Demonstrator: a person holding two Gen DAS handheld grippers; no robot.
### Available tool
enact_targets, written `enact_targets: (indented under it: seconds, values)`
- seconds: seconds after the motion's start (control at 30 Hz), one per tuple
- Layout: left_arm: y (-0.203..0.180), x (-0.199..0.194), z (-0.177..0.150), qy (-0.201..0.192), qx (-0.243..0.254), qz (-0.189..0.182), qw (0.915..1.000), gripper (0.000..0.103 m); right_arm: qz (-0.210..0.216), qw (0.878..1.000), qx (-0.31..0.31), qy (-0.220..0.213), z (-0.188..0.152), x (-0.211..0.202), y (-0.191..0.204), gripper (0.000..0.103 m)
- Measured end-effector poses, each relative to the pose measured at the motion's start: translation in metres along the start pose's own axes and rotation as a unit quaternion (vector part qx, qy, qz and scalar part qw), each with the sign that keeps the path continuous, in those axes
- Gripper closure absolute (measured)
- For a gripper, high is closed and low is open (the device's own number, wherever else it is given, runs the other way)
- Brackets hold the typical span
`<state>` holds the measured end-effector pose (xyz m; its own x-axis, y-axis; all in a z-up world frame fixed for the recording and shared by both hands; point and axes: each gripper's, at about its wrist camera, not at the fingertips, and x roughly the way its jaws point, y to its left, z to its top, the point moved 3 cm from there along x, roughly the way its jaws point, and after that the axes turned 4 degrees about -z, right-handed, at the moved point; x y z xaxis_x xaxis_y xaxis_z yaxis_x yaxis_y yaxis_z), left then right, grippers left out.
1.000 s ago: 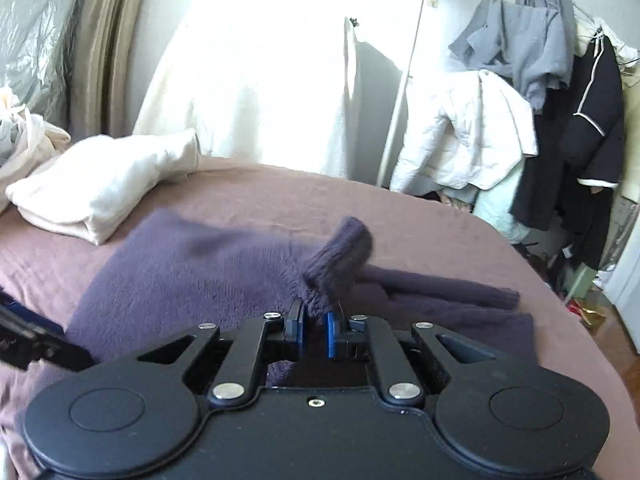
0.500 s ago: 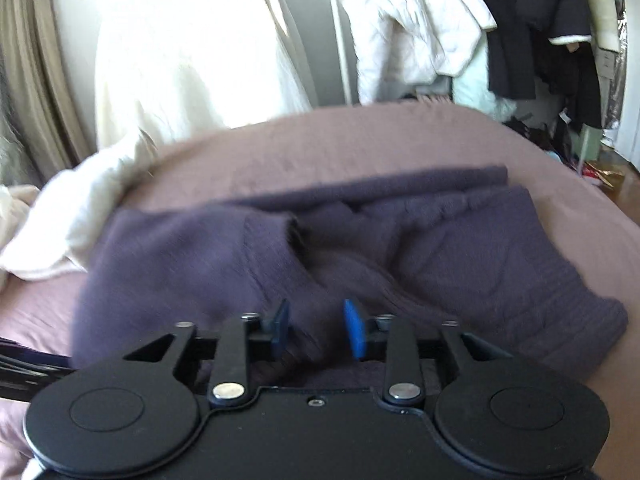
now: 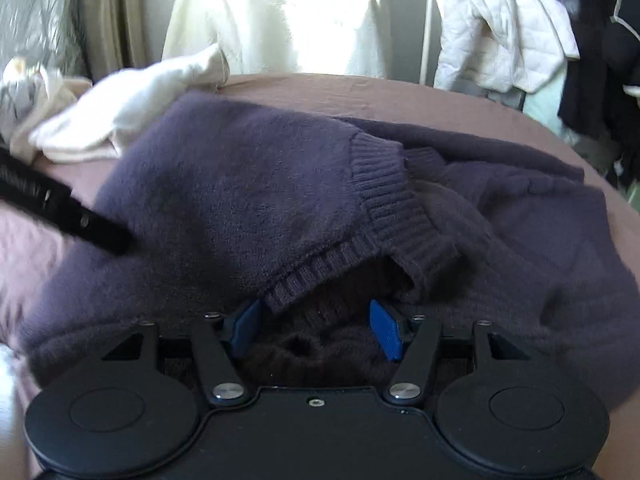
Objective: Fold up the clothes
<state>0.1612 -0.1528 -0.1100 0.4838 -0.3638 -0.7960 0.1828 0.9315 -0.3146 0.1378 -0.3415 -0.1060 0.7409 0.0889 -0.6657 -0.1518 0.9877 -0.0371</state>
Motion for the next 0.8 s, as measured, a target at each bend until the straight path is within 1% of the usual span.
enact_targets:
  seconds: [0.1, 0.13, 0.2, 0.3, 0.37, 0.5, 0.57, 0.7, 0.8]
  values:
    - [0.016, -0.016, -0.004, -0.037, -0.018, -0.014, 0.9991, 0.035, -0.011, 1.000, -0.009, 0.006, 0.005, -0.018, -0.012, 0.038]
    - [0.019, -0.018, -0.006, -0.038, -0.022, -0.020, 0.9988, 0.035, -0.008, 1.000, -0.008, 0.005, 0.004, -0.024, -0.016, 0.038]
    - [0.023, -0.018, -0.010, -0.028, -0.024, -0.035, 0.9987, 0.035, 0.001, 1.000, -0.003, 0.004, 0.002, -0.035, -0.024, 0.038]
    - [0.016, -0.016, -0.016, -0.012, 0.000, -0.036, 0.9993, 0.035, 0.041, 0.999, 0.026, 0.020, -0.007, -0.047, -0.037, 0.037]
    - [0.008, -0.017, -0.019, -0.013, 0.020, -0.032, 0.9992, 0.035, 0.071, 0.996, 0.050, 0.036, -0.012, -0.054, -0.039, 0.037]
    - [-0.009, -0.027, -0.022, -0.042, 0.060, -0.025, 0.9970, 0.035, 0.129, 0.989, 0.070, 0.037, -0.017, -0.057, -0.031, 0.037]
    - [-0.016, -0.034, -0.021, -0.059, 0.078, -0.025, 0.9949, 0.035, 0.140, 0.988, 0.065, 0.030, -0.013, -0.056, -0.020, 0.037]
    - [-0.021, -0.043, -0.012, -0.077, 0.089, -0.032, 0.9925, 0.035, 0.156, 0.985, 0.068, 0.005, -0.006, -0.056, -0.007, 0.037]
    - [-0.027, -0.045, -0.007, -0.080, 0.095, -0.033, 0.9917, 0.035, 0.167, 0.981, 0.092, 0.012, -0.002, -0.051, -0.002, 0.037]
